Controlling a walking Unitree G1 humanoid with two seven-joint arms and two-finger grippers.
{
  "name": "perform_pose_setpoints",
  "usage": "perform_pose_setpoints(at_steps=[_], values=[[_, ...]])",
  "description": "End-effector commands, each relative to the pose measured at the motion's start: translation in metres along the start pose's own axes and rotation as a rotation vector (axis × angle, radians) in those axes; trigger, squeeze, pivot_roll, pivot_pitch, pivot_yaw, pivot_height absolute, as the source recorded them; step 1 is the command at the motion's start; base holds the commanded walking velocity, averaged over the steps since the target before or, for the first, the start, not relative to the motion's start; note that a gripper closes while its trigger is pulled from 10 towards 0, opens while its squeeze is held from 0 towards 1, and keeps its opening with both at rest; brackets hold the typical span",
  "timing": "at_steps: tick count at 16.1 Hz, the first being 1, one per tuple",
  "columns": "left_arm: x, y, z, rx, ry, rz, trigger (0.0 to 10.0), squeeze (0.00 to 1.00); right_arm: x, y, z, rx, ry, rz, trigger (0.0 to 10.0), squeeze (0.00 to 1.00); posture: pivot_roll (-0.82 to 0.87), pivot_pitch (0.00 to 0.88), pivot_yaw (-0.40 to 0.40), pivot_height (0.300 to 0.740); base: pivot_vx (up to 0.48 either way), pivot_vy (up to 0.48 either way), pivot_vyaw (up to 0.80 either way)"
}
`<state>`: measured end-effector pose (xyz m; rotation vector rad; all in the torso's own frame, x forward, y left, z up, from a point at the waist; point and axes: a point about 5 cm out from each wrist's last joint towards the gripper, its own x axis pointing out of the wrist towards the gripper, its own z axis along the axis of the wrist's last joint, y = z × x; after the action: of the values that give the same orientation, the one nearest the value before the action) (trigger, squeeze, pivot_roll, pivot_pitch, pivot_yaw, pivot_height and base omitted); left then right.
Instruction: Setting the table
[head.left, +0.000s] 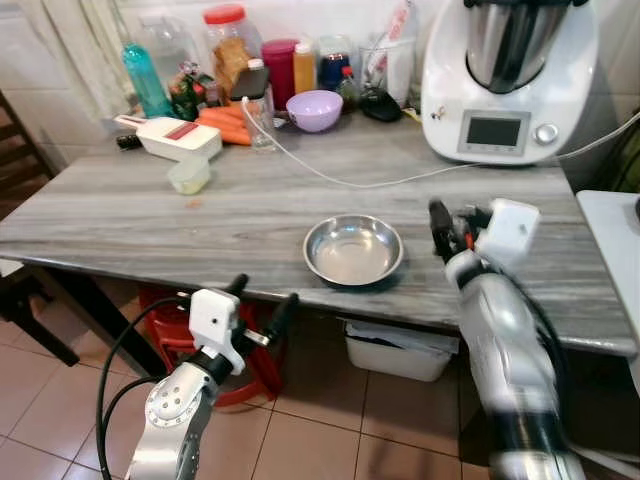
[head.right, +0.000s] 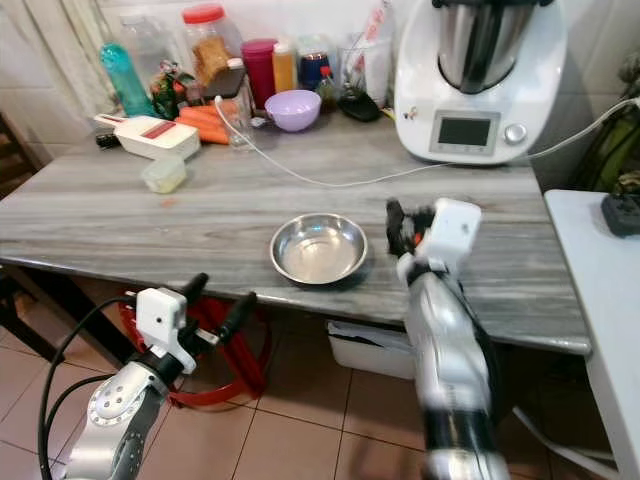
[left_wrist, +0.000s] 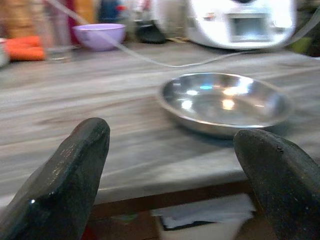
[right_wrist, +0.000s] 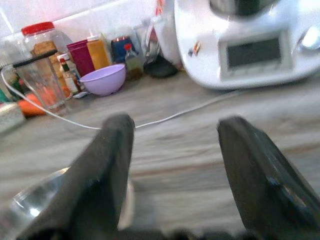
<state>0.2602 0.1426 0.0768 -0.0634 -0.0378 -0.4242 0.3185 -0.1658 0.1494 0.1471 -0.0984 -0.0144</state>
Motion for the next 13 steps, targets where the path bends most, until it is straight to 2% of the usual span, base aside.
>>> perform_pose_setpoints(at_steps=[1, 3, 4, 5, 6, 8, 10, 12, 13], values=[[0.000, 0.009, -0.002, 0.013, 0.027, 0.087, 10.0, 0.00, -0.011, 0.001, 0.006, -0.062, -0.028, -0.010, 10.0, 0.00, -0.08, 0.000, 0.082, 0.740, 0.000, 0.000, 0.00], [0.000, 0.012, -0.006, -0.008, 0.055, 0.143, 10.0, 0.00, -0.026, -0.006, 0.004, -0.155, -0.024, -0.053, 10.0, 0.00, -0.09, 0.000, 0.082, 0.740, 0.000, 0.000, 0.00], [0.000, 0.015, -0.009, 0.006, 0.066, 0.179, 10.0, 0.00, -0.033, -0.002, 0.005, -0.083, -0.046, 0.045, 10.0, 0.00, -0.10, 0.000, 0.082, 0.740, 0.000, 0.000, 0.00], [-0.001, 0.020, -0.011, -0.011, 0.072, 0.229, 10.0, 0.00, -0.041, -0.008, 0.006, -0.192, -0.069, -0.012, 10.0, 0.00, -0.10, 0.000, 0.082, 0.740, 0.000, 0.000, 0.00], [0.000, 0.023, -0.009, -0.028, 0.061, 0.253, 10.0, 0.00, -0.047, -0.011, 0.004, -0.219, -0.063, -0.018, 10.0, 0.00, -0.10, 0.000, 0.082, 0.740, 0.000, 0.000, 0.00], [-0.001, 0.034, -0.002, -0.013, 0.026, 0.358, 10.0, 0.00, -0.068, -0.020, -0.005, -0.183, 0.014, -0.028, 10.0, 0.00, -0.11, 0.000, 0.080, 0.740, 0.000, 0.000, 0.00], [-0.005, 0.039, -0.005, -0.019, 0.039, 0.416, 10.0, 0.00, -0.082, -0.020, -0.010, -0.236, 0.018, -0.011, 10.0, 0.00, -0.11, 0.000, 0.080, 0.740, 0.000, 0.000, 0.00], [-0.007, 0.035, -0.008, -0.029, 0.048, 0.418, 10.0, 0.00, -0.085, -0.020, -0.011, -0.211, 0.016, -0.029, 10.0, 0.00, -0.11, 0.000, 0.078, 0.740, 0.000, 0.000, 0.00], [-0.007, 0.031, -0.010, -0.027, 0.061, 0.411, 10.0, 0.00, -0.085, -0.018, -0.012, -0.194, 0.035, -0.031, 10.0, 0.00, -0.11, 0.000, 0.078, 0.740, 0.000, 0.000, -0.70]])
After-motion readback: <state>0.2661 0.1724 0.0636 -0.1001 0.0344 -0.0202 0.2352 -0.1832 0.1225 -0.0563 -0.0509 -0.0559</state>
